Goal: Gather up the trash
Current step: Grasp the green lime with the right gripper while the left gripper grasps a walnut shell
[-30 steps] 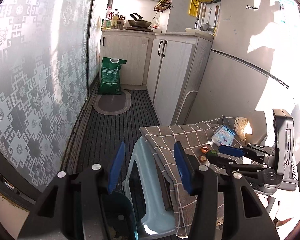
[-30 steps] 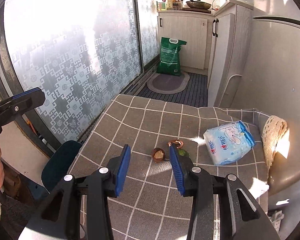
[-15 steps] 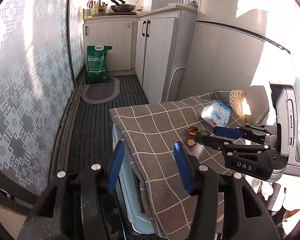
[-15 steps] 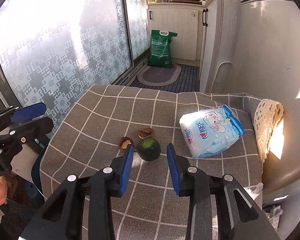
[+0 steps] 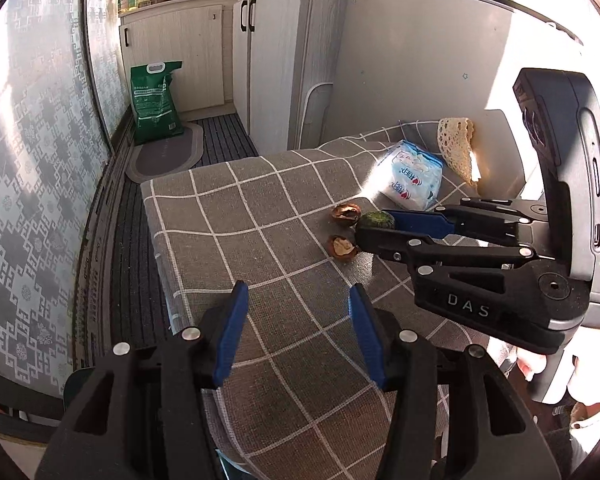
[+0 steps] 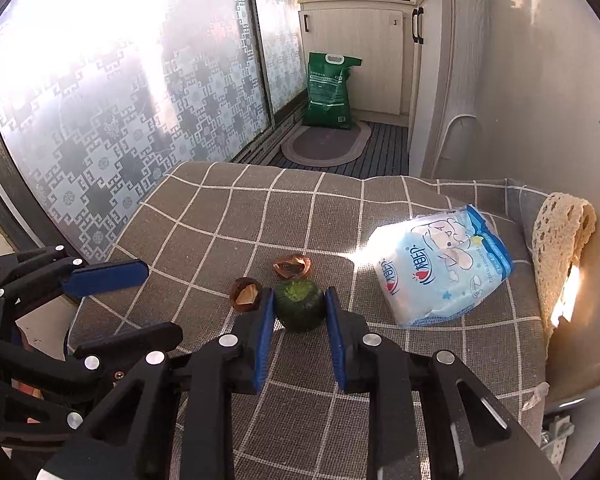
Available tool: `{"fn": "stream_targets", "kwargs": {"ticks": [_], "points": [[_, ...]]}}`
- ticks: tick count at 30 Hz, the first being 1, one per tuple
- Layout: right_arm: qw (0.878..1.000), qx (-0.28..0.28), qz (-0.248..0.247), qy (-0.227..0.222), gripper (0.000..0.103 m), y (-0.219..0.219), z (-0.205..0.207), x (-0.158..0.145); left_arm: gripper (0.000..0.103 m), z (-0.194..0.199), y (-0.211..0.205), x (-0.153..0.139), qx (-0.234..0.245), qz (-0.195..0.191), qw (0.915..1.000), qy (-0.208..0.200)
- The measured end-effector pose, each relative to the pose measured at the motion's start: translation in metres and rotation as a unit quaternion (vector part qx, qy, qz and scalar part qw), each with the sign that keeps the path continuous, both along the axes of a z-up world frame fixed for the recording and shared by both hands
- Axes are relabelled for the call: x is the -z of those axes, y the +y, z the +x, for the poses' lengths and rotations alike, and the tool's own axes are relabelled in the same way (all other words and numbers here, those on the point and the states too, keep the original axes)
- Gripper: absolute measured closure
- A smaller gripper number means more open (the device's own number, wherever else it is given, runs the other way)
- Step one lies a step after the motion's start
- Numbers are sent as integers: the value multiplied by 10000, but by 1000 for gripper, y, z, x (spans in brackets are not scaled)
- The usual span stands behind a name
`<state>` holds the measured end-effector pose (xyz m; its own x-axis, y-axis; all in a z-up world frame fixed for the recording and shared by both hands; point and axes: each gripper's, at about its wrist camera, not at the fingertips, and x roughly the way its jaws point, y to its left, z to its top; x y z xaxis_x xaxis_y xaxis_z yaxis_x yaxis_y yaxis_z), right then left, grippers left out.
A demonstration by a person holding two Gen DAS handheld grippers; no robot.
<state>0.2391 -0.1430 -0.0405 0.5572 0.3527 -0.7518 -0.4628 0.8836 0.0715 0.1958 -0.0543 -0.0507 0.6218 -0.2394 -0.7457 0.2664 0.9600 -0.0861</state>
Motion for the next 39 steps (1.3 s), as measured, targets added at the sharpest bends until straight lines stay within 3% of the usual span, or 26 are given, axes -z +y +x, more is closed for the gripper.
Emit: {"fn": "stream_targets", "kwargs": {"ticks": [9, 22, 29, 34, 39], "points": [[9989, 224, 397, -94, 78, -34, -7, -22, 48, 8, -14, 5, 72, -37, 9999, 85], [9977, 290, 585, -189, 78, -62, -20, -34, 55, 24, -46, 14, 45, 393, 9992, -26], [9974, 294, 619, -212, 78, -72, -24, -37, 63, 33, -51, 14, -47, 412, 9991, -27], [9973, 283, 643, -234, 78, -73, -25, -39, 81, 38, -55, 14, -129, 462, 9988, -10], [9976, 271, 602, -213, 78, -71, -27, -38, 82, 41, -51, 13, -214, 317, 9993, 33]]}}
